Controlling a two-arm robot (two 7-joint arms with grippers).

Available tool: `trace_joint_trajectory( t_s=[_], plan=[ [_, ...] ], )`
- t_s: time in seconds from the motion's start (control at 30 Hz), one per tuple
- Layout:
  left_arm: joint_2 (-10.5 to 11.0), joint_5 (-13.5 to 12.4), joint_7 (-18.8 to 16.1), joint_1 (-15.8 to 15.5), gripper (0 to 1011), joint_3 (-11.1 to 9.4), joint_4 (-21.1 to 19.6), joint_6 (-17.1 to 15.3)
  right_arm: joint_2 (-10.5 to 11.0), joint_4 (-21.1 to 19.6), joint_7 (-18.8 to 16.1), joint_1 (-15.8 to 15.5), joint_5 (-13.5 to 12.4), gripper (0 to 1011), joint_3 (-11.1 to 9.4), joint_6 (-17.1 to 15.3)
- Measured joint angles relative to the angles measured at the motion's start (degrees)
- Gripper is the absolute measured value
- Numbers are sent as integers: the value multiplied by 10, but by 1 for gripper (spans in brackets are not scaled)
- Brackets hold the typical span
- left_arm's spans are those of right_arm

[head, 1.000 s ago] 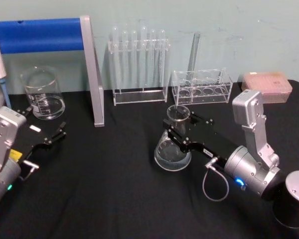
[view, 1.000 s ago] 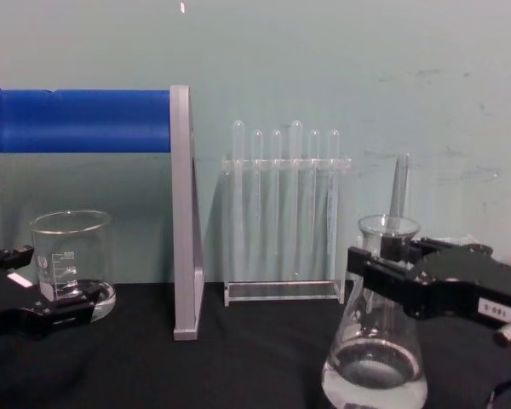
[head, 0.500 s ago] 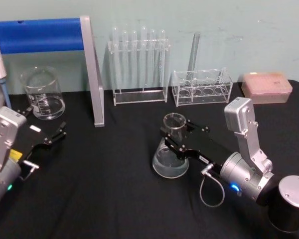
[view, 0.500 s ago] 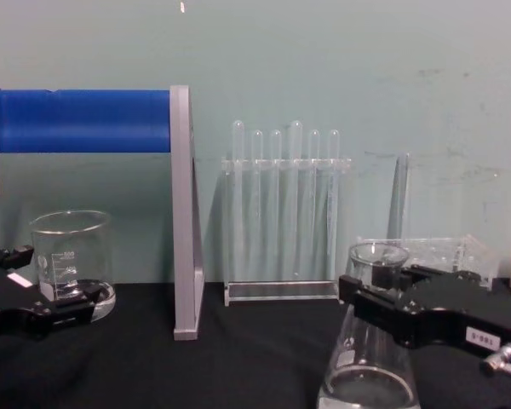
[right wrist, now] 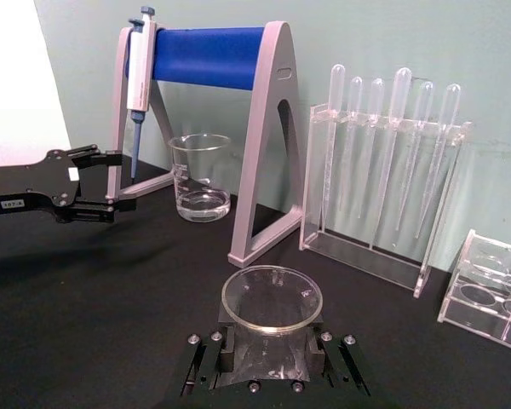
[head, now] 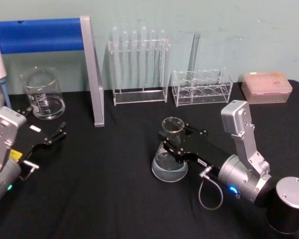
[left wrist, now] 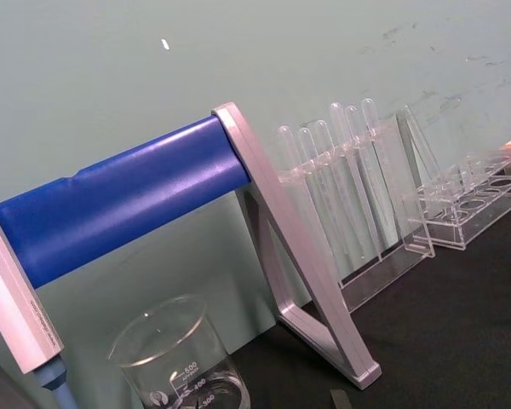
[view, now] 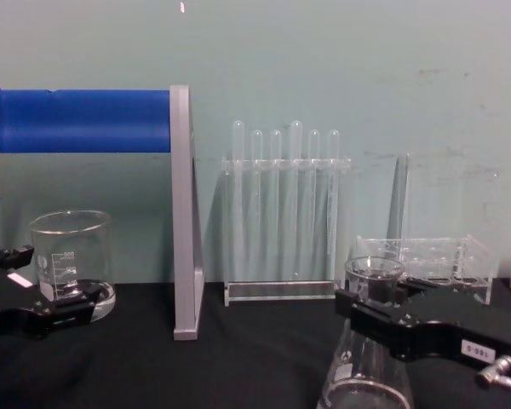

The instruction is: Grasp the erlenmeyer flask with one hand, shake it three times, then place it back.

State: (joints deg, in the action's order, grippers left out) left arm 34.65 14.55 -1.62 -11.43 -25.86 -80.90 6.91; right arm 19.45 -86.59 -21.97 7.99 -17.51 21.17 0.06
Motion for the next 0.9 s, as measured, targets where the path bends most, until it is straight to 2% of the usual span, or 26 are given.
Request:
trace_joint_trajectory(
  t_s=[0.9],
  plan=[
    [0,0,0,0,1001,0,0,0,1,2,0,1,1,457,2,-9]
  ],
)
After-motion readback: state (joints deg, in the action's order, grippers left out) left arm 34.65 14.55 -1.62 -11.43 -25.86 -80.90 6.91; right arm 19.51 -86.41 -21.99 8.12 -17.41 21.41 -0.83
